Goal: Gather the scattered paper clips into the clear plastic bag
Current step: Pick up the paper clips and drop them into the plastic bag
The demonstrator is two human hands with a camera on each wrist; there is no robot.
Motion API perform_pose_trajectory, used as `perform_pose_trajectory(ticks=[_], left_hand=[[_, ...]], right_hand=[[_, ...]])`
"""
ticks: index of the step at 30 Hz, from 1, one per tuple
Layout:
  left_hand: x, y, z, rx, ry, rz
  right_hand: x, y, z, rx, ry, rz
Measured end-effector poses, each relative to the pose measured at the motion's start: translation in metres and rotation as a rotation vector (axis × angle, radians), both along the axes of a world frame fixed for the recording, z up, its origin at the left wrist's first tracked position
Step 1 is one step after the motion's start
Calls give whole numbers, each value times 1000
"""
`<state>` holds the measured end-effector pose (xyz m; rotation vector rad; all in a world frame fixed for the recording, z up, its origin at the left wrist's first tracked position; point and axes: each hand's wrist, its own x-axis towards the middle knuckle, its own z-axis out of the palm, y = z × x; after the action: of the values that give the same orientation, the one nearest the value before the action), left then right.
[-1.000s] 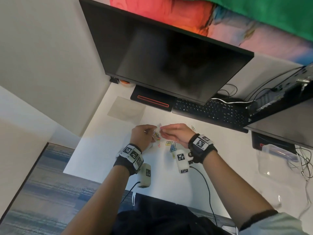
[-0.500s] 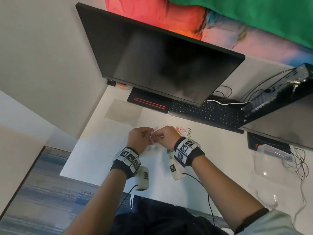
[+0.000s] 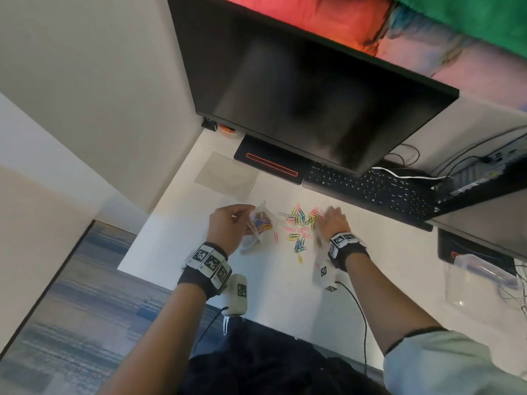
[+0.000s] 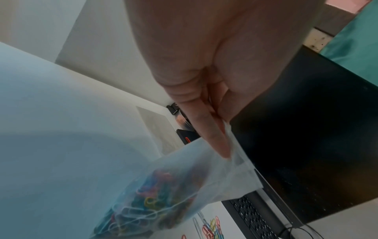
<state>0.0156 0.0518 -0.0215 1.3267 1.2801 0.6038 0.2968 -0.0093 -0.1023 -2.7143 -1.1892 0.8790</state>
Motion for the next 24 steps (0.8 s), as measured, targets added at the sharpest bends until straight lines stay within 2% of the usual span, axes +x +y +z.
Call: perform_pose_trajectory(ticks=[4,6,9,11,13,15,16,18,21,24], left_hand=[[-5,0,-1,3,-10,0],[-6,0,-2,-6,-15,0],[-4,0,-2,-7,-12,0],[-2,-2,0,-9,-11,0],[1,-4,2,-23,-15,0],[2,-6,3,-37,-16,1],[3,-7,4,-43,-15,2],[4,-8,5,-52,-14,-2],[7,-9,7,-62,-9,-15],[14,-9,6,-65,4,-35]], right_hand=[[-36,17,-5,43,-6,116],[-46,21,-7,61,-22,275],[-55,28,-5,33,-192,545],[-59,29,-4,39,-251,618],[-56,28,-4,43,-252,613],[-50,24,-2,61,-223,543],[-45,21,-1,108,-178,452],[-34,13,6,203,2,155],[-24,-3,25,396,471,-264],[-32,-10,57,546,937,-447]])
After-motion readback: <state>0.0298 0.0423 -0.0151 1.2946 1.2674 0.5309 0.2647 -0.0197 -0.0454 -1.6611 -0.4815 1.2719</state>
